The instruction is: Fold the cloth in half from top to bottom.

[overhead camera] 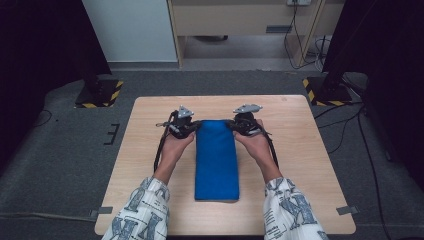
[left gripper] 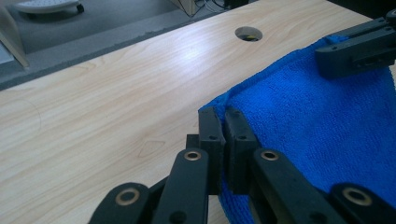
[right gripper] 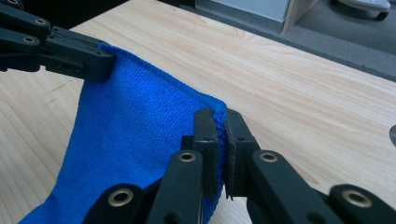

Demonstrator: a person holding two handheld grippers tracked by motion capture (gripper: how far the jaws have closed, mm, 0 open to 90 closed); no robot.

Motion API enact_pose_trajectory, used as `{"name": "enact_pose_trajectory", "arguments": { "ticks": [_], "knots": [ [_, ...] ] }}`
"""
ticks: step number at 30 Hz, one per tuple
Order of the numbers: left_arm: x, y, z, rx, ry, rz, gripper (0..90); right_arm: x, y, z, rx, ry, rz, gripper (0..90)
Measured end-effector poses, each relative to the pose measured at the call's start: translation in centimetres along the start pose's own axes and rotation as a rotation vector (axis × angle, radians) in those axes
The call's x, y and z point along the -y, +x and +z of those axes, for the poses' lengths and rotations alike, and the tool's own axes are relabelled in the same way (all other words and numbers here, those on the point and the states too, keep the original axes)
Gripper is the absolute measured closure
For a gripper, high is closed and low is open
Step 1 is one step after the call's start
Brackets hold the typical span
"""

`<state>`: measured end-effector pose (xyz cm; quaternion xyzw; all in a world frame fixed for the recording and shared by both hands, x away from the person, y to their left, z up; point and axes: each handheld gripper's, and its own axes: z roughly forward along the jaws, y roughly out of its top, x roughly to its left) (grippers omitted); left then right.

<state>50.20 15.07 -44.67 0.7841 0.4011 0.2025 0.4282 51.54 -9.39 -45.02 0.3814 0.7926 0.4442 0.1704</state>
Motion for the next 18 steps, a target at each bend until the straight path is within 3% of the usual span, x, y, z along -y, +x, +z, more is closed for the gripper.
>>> {"name": "enact_pose_trajectory", "arguments": {
  "ticks": [6,18],
  "knots": [
    [-1.02,-0.07,-0.31,0.000,-0.018,0.013,87.1,-0.88,-0.15,-0.56,-0.002,-0.020,-0.007,85.7],
    [-0.65,-0.69,-0.75,-0.011,0.001,0.047,87.2,-0.40,-0.12,-0.83,-0.006,-0.034,-0.016,85.3]
  ]
}}
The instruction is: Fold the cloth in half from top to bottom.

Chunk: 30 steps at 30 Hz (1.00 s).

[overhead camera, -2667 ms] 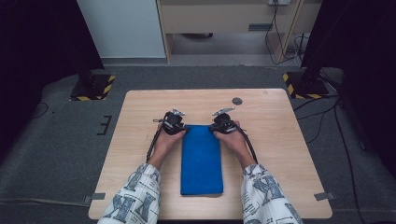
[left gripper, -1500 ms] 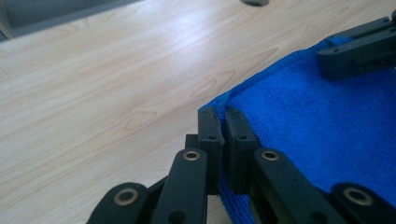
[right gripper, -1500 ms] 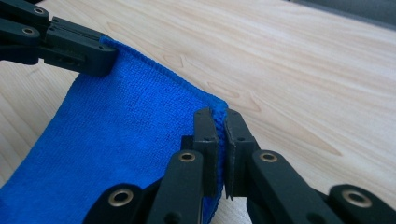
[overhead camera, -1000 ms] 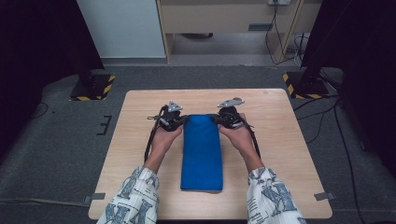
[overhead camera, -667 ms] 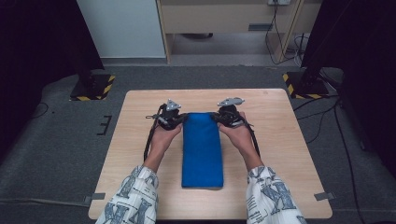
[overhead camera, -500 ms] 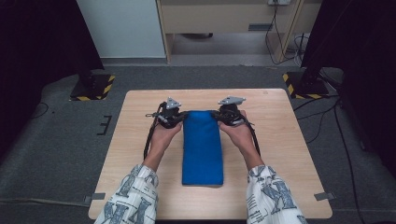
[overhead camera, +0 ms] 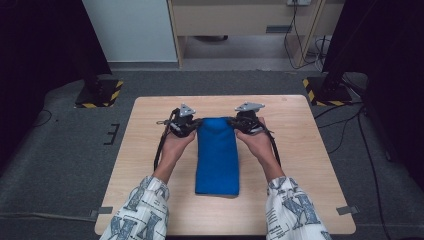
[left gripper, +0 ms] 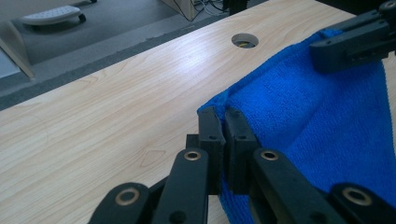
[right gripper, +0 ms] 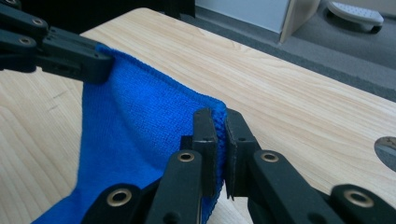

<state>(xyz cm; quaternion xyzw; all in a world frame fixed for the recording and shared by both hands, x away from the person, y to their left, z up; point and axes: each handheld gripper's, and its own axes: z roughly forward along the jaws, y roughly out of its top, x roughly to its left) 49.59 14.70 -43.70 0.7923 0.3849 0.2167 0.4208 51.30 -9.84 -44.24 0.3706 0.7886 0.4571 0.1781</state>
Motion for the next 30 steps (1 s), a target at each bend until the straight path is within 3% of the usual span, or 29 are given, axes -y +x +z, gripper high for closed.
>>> {"name": "enact_pose_trajectory", "arguments": {
  "ticks": [12,22,30],
  "knots": [
    [0.8,-1.6,-0.9,0.015,0.004,0.035,87.1,2.2,0.7,-1.3,-0.019,-0.006,-0.015,85.1],
    [2.1,-2.5,-2.4,0.015,-0.004,0.039,87.0,3.2,1.9,-2.2,-0.052,-0.011,-0.044,84.7],
    [3.1,-3.5,-3.0,0.041,-0.004,0.048,86.9,4.5,2.3,-2.7,-0.063,-0.009,-0.047,84.5]
  ]
}}
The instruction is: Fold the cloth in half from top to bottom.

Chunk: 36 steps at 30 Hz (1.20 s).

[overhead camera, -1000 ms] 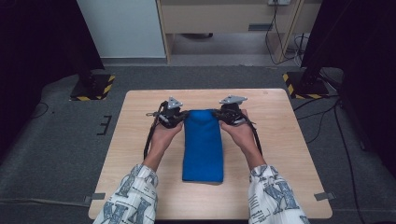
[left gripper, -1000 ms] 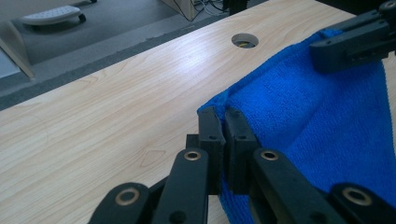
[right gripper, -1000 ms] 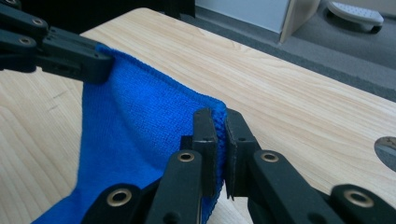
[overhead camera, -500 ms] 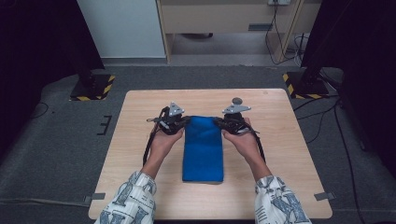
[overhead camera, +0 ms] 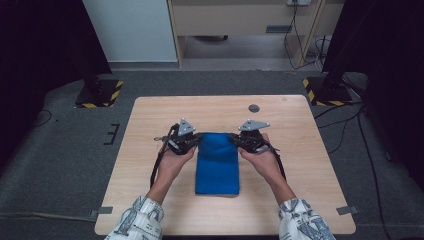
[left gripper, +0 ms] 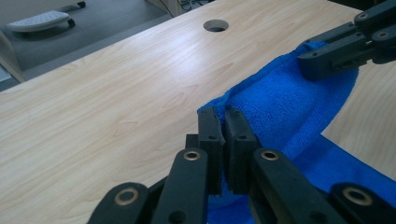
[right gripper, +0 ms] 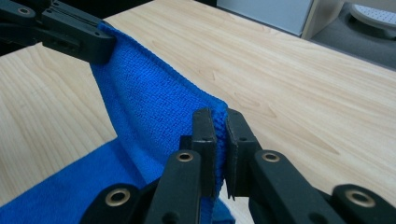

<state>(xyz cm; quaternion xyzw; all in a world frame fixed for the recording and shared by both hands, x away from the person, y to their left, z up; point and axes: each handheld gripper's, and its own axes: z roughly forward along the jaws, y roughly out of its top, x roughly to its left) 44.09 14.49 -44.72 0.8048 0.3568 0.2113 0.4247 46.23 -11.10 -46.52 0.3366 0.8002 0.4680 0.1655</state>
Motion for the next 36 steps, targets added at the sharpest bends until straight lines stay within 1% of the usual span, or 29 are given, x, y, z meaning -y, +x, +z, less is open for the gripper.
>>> {"name": "enact_pose_trajectory", "arguments": {
  "ticks": [5,7,10,14,19,25,29,36],
  "knots": [
    [0.6,-0.2,-0.4,0.013,-0.003,-0.001,86.9,0.5,0.3,-0.3,-0.014,-0.003,0.000,84.2],
    [0.7,-0.3,-0.6,0.014,-0.006,-0.001,86.9,0.7,0.6,-0.3,-0.014,-0.002,-0.011,83.8],
    [1.0,-0.3,-0.8,0.019,-0.008,-0.004,86.8,1.1,1.0,-0.5,-0.027,-0.005,-0.014,83.9],
    [1.5,-0.4,-1.1,0.028,-0.005,-0.009,86.7,1.5,1.4,-0.7,-0.040,0.003,-0.034,83.9],
    [1.7,-0.7,-1.6,0.032,-0.023,-0.018,86.6,1.5,1.7,-1.0,-0.046,-0.001,-0.033,83.9],
    [1.7,-0.9,-2.3,0.038,-0.039,-0.022,86.5,1.2,2.3,-1.8,-0.052,-0.012,-0.050,83.8],
    [2.0,-1.2,-2.4,0.045,-0.037,-0.023,86.4,1.5,2.6,-2.3,-0.065,-0.012,-0.059,83.8],
    [3.0,-1.3,-2.1,0.058,-0.036,-0.043,86.2,2.3,2.7,-2.2,-0.079,0.001,-0.062,83.6]
  ]
}}
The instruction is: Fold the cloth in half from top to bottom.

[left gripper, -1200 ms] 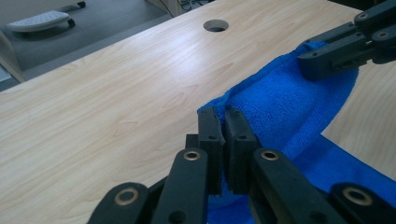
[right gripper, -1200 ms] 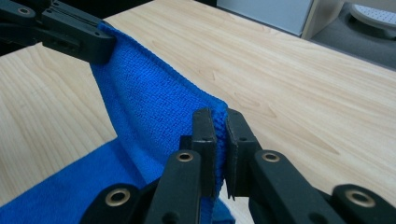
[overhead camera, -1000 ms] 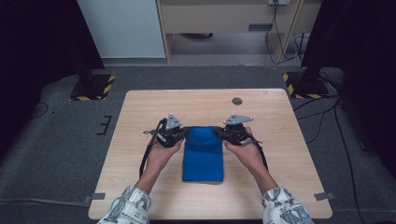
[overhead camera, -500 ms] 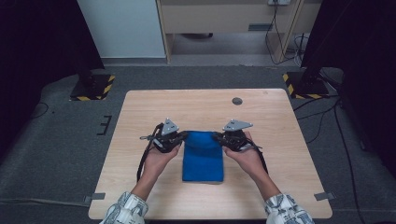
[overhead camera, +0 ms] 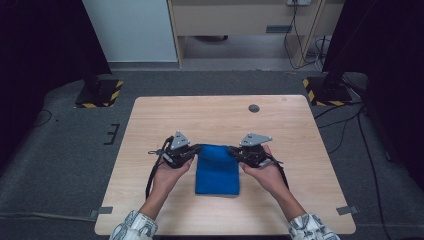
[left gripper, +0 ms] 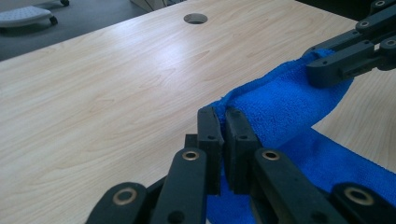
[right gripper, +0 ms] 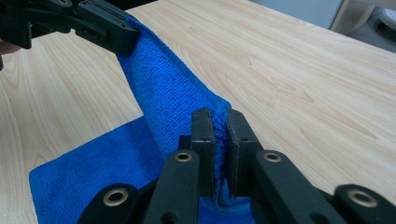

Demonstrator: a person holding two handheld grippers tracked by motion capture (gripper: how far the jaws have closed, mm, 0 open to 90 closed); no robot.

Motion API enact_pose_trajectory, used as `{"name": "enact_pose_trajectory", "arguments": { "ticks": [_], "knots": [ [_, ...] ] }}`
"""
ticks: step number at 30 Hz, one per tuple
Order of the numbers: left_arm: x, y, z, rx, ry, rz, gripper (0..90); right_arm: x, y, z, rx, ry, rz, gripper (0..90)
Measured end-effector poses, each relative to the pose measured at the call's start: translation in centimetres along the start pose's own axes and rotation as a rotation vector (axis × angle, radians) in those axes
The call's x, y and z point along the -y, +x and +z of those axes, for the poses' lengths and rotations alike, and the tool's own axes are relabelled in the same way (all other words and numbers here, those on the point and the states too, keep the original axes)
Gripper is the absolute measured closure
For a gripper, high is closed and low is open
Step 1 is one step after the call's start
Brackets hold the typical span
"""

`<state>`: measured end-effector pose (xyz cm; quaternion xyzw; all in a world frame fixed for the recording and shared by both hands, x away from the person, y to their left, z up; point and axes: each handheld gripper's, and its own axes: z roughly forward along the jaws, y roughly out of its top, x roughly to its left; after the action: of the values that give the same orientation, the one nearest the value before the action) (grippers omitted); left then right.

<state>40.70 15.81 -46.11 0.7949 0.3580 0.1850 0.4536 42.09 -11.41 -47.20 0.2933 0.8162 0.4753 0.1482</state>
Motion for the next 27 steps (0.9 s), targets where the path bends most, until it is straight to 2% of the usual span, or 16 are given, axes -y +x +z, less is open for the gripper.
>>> {"name": "enact_pose_trajectory", "arguments": {
  "ticks": [18,27],
  "knots": [
    [1.2,-0.4,0.1,0.019,0.011,-0.008,85.4,1.3,0.4,0.2,-0.015,0.014,0.022,82.8],
    [1.3,-0.5,-0.1,0.023,0.006,-0.009,85.4,1.0,0.5,0.0,-0.020,0.007,0.023,82.6]
  ]
}}
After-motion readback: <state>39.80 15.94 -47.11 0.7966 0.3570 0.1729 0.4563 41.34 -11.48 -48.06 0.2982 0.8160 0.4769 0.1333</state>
